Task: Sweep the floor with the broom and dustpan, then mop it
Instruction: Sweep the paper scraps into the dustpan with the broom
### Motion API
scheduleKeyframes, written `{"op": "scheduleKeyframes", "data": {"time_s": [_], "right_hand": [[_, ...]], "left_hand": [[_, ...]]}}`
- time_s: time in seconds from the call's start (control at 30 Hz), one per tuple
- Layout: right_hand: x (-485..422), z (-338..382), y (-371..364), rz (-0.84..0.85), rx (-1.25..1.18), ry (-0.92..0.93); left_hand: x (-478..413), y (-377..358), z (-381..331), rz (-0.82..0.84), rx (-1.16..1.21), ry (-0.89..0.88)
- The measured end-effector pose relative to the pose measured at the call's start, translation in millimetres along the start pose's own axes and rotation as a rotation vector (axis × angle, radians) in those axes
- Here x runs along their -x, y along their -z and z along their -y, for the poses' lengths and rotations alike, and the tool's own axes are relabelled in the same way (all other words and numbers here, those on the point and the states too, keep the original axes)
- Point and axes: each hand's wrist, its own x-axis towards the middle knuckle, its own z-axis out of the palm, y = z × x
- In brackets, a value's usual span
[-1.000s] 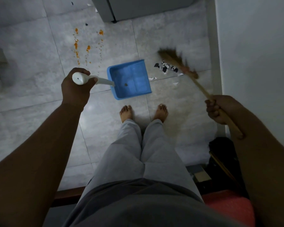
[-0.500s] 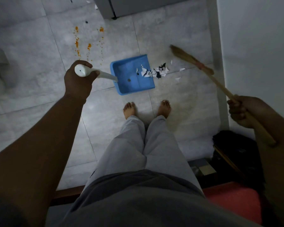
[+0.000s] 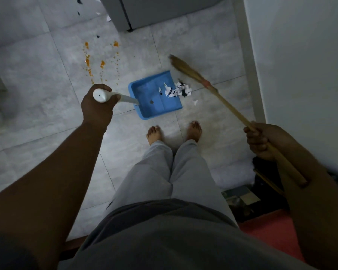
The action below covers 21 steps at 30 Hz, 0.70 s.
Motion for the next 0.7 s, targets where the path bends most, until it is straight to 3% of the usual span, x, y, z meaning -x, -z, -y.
{"op": "scheduleKeyframes", "data": {"time_s": [0.17,0.33,0.47,0.7], "right_hand": [[7,-5,25,-0.047,-0.091,-0.002],[-17,-40,20,-0.076,-0.224,-0.132],[-28,-76,-8,0.015,-0.29,-0.218],[11,-74,4,0.08,-0.185,-0.145]], "left_hand": [[-6,13,3,-0.015,-0.007,0.022],[-2,23,12,-0.002,-0.026,0.014],[2,21,17,-0.005,-0.019,0.0],[-1,23,16,-0.009,-0.017,-0.024]]}}
